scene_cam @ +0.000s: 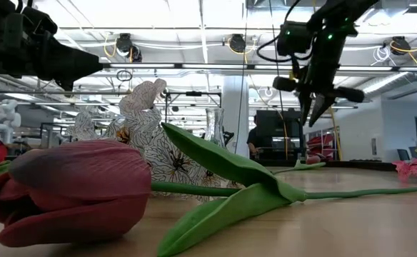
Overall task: Sort flowers into vase by color
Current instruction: Put the right dark red flower into the transparent vase
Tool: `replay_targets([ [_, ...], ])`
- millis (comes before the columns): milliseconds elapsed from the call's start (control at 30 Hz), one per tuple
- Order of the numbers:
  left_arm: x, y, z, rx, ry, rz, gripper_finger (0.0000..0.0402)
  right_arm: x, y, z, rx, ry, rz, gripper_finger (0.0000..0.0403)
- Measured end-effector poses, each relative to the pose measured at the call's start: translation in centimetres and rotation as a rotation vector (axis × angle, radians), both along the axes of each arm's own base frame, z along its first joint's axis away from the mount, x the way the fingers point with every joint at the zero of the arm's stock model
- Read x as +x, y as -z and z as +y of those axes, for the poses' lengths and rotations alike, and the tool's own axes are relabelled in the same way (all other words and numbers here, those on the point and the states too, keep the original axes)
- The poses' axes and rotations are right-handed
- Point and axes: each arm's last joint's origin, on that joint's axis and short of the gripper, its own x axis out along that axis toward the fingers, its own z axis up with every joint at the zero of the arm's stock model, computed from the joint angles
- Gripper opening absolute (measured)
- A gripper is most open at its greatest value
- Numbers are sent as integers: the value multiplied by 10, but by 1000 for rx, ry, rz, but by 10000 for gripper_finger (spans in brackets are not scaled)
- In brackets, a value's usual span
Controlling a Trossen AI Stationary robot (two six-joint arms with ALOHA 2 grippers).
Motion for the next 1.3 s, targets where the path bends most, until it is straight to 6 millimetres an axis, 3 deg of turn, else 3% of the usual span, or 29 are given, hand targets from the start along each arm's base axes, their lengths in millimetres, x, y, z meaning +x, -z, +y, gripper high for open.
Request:
replay_targets([
  [267,0,0,0,0,0,0,148,5,17,-26,-5,51,9,142],
  [567,0,0,0,0,0,0,148,8,35,-37,65,88,31,195],
  [800,0,0,0,0,0,0,148,14,53,-41,109,191,30,212],
  [1067,0,0,0,0,0,0,148,21,84,-53,163,288,35,212],
  [1300,0,0,0,0,0,0,148,19,98,-64,199,349,37,208],
])
